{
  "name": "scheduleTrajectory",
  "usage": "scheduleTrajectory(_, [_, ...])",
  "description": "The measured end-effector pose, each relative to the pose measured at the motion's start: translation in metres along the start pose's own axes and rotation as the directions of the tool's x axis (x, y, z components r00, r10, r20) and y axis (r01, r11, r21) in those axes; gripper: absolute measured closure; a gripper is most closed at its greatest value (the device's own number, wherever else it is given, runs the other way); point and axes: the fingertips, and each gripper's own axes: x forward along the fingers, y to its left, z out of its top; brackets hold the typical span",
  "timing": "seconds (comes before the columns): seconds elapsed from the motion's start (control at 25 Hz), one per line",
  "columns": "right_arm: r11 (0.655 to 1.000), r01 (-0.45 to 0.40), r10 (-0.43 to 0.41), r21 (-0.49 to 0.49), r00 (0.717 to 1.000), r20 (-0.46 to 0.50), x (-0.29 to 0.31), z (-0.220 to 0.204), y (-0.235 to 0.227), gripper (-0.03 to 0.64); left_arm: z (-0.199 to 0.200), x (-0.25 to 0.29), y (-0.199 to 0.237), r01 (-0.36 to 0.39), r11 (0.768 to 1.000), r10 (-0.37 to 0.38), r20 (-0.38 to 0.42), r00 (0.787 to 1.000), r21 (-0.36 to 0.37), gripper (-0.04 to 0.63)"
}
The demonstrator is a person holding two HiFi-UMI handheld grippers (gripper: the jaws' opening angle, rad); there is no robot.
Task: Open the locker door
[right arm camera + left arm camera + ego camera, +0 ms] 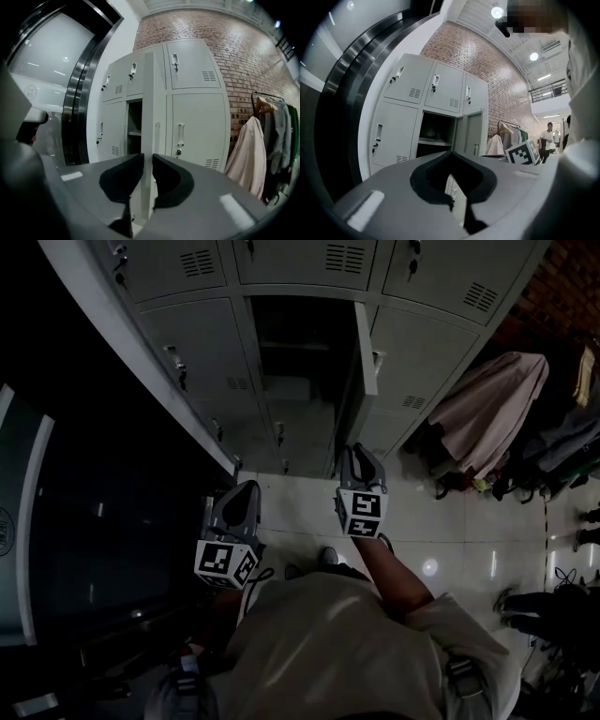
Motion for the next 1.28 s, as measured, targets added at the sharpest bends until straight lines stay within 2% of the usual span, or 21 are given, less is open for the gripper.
scheduleTrajectory(0.2, [1.000,0.016,-0.016,0.008,1.000,0.003,-0.007,0.003,-0.014,0.557,0.008,0.001,-0.009,0.022,1.000,-0.022,0.009,1.000,0.001,0.604])
scheduleTrajectory(0.36, [1.000,0.013,-0.013,0.011,0.999,0.040,-0.024,0.014,-0.017,0.562,0.010,-0.003,-0.006,0.008,1.000,-0.008,0.016,1.000,0.006,0.606])
scheduleTrajectory(0.48, [1.000,-0.020,0.020,-0.004,0.993,0.114,-0.055,0.043,-0.008,0.615,0.009,-0.012,0.001,-0.015,1.000,0.016,0.021,1.000,-0.003,0.606])
scheduleTrajectory(0.56, [0.999,-0.028,0.031,-0.019,0.985,0.172,-0.075,0.066,0.001,0.617,0.009,-0.020,0.007,-0.035,0.999,0.035,0.024,0.999,-0.011,0.606])
scheduleTrajectory(0.68, [0.999,-0.041,0.043,-0.013,0.977,0.208,-0.093,0.081,0.013,0.617,0.010,-0.031,0.011,-0.052,0.999,0.053,0.030,0.998,-0.009,0.606])
scheduleTrajectory(1.04, [0.995,-0.093,0.085,0.026,0.970,0.227,-0.111,0.090,0.040,0.616,0.023,-0.049,0.006,-0.049,0.998,0.046,0.061,0.997,0.045,0.607])
scheduleTrajectory(1.28, [0.991,-0.128,0.117,0.044,0.972,0.204,-0.110,0.086,0.058,0.615,0.024,-0.063,0.014,-0.063,0.997,0.061,0.058,0.996,0.033,0.607])
